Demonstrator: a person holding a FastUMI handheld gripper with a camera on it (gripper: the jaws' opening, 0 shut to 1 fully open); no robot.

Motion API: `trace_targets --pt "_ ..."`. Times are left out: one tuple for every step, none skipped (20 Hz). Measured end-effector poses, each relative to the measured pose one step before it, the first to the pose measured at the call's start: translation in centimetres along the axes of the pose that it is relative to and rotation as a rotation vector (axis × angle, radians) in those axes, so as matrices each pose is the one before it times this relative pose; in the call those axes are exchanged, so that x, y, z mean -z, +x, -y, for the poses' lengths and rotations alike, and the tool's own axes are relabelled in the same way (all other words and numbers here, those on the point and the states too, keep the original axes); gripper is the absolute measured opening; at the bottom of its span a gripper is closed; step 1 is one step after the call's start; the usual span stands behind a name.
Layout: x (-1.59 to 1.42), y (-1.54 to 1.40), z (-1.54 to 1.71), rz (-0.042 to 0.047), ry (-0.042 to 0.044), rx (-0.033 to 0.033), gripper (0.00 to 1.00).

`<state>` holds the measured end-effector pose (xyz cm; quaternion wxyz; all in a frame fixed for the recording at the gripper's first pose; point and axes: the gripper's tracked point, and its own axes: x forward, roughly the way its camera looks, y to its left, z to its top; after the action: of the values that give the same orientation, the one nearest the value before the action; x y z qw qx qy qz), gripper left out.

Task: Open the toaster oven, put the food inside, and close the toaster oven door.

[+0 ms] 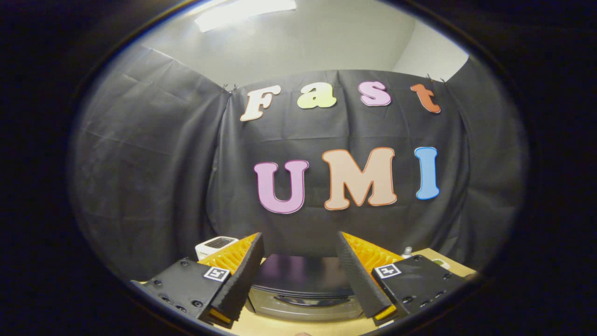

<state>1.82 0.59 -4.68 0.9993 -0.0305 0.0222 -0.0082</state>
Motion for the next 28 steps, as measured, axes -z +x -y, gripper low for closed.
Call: trace_targets --pt "0.556 0.221 -0.094 -0.00834 -0.00201 -0.00032 0.96" --pt "0.789 0.162 -0.043 -0.01015 0.00143 -0.00123 0.96" --pt "0.593 0.236 -0.088 -0.01255 0.00578 -0.00211 0.96" --pt "0.488 0.145 -0.074 -0.01045 0.00657 -0.00239 0.97" --pt "0.380 0.239 -0.088 -0.00901 0.00760 -0.00255 0.97" --pt "0.328 0.145 0.069 -0.00520 0.00578 -0.00246 0.97" --pt "0.215 0.163 0.028 -0.00036 0.00224 -0.00021 0.97" --pt "0.217 0.046 0.028 0.00137 -0.00046 0.00279 0.97" --pt "0.305 0.056 -0.018 -0.00031 -0.00212 0.00070 0.97" --pt "0.617 0.203 -0.057 -0.00433 -0.00440 0.00181 0.97" --pt "0.677 0.209 0.053 -0.00578 -0.00658 0.00218 0.97" --pt "0.759 0.187 -0.023 -0.00714 -0.00915 0.00266 0.97" --pt "0.823 0.223 0.078 -0.00851 -0.01015 0.00491 0.97" --pt "0.971 0.120 0.081 -0.00918 -0.00620 0.00562 0.98" --pt "1.008 0.333 0.147 -0.01258 -0.00342 0.00496 0.98" --pt "1.154 0.301 0.069 -0.01799 0.00081 0.00439 0.98" --pt "1.103 0.299 0.126 -0.01828 0.00475 0.00464 0.98" --pt "1.047 0.205 0.133 -0.01582 0.00731 0.00548 0.98" --pt "0.853 0.267 0.190 -0.01532 0.00562 0.00472 0.98" --pt "0.888 0.182 0.147 -0.01551 0.00284 0.00444 0.98" --pt "0.749 0.192 0.115 -0.01411 0.00200 0.00299 0.98" --pt "0.763 0.161 0.084 -0.01380 0.00143 0.00106 0.98" --pt "0.594 0.147 -0.022 -0.01310 0.00176 0.00009 0.98" --pt "0.890 0.152 -0.124 -0.01830 0.00557 -0.00365 0.98" --pt "0.787 0.060 -0.164 -0.02120 0.00439 -0.00277 0.99" --pt "-0.639 -0.306 0.068 0.03912 -0.00131 0.00387 0.99" --pt "0.098 -0.243 0.085 -0.01263 -0.00447 0.00388 0.99" --pt "0.003 0.067 -0.157 0.01671 -0.00809 0.00167 0.99"
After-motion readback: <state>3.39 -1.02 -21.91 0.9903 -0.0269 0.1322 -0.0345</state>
